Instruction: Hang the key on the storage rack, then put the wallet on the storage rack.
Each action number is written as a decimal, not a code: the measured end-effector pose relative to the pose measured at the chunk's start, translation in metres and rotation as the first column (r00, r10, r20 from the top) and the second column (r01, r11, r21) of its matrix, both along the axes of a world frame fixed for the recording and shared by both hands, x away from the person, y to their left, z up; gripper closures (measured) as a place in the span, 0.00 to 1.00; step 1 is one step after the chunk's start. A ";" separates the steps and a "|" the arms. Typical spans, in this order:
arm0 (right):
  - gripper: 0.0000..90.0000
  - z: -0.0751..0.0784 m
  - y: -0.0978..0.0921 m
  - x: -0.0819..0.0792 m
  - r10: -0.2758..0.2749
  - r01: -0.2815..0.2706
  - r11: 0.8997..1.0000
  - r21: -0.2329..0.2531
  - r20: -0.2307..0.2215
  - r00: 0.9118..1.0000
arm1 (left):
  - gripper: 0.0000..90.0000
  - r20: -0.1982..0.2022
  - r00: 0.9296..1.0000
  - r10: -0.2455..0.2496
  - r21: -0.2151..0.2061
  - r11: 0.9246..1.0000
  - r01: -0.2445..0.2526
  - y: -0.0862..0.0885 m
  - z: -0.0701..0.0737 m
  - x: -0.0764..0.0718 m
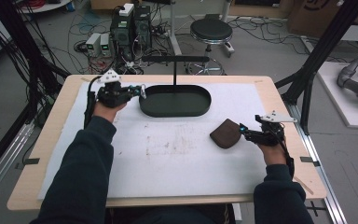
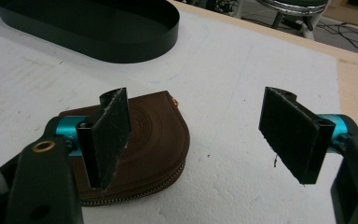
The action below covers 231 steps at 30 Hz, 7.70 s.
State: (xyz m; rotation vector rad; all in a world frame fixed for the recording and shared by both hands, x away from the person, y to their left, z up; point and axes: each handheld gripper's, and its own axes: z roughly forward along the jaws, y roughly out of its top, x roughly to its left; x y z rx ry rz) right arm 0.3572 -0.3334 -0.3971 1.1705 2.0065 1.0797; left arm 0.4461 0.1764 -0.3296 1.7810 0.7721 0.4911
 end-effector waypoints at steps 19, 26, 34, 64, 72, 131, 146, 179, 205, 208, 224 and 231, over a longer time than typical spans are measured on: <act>0.28 -0.003 -0.005 0.002 -0.005 0.006 1.000 0.023 -0.009 1.000 | 0.98 0.014 1.000 0.028 0.068 0.997 -0.029 -0.018 0.021 0.079; 0.28 -0.004 -0.009 0.000 -0.015 0.015 1.000 0.025 -0.013 1.000 | 0.98 0.005 0.998 0.068 0.058 0.996 -0.068 -0.016 0.018 0.085; 0.28 -0.005 -0.009 0.000 -0.013 0.014 1.000 0.027 -0.016 1.000 | 0.98 -0.020 0.997 0.073 0.048 0.996 -0.072 -0.019 0.012 0.089; 0.24 -0.004 0.007 0.008 0.026 -0.025 1.000 0.015 -0.055 0.998 | 0.20 0.032 0.971 0.235 -0.112 0.967 -0.230 0.050 -0.019 -0.043; 0.24 -0.004 0.010 0.008 0.009 -0.008 1.000 0.012 -0.065 0.998 | 0.20 0.055 0.971 0.231 -0.099 0.969 -0.225 0.054 -0.038 -0.071; 0.29 -0.028 0.029 0.021 -0.028 0.018 0.999 -0.040 -0.263 0.964 | 0.23 0.020 0.973 0.229 -0.048 0.972 -0.228 0.060 -0.072 -0.096; 0.35 -0.016 0.027 0.043 0.002 -0.012 0.999 -0.047 -0.220 0.976 | 0.23 0.013 0.975 0.222 -0.045 0.974 -0.221 0.059 -0.073 -0.095; 0.46 -0.027 0.121 0.018 0.197 -0.234 0.912 -0.337 -0.141 0.970 | 0.24 0.004 0.974 0.228 -0.043 0.973 -0.227 0.060 -0.074 -0.095; 0.21 -0.036 0.082 0.005 0.035 -0.095 0.905 -0.415 -0.149 0.988 | 0.25 0.000 0.975 0.221 -0.045 0.974 -0.220 0.060 -0.075 -0.095; 0.28 -0.038 0.086 0.010 0.012 -0.083 0.886 -0.457 -0.157 0.988 | 0.25 0.000 0.975 0.221 -0.046 0.974 -0.221 0.060 -0.075 -0.096; 0.63 -0.018 0.069 0.006 0.063 -0.128 0.923 -0.364 -0.184 0.981 | 0.25 -0.009 0.977 0.214 -0.041 0.976 -0.214 0.060 -0.076 -0.096; 0.71 -0.001 0.048 0.006 0.109 -0.139 0.979 -0.149 -0.196 0.975 | 0.25 -0.011 0.976 0.217 -0.044 0.975 -0.217 0.060 -0.077 -0.095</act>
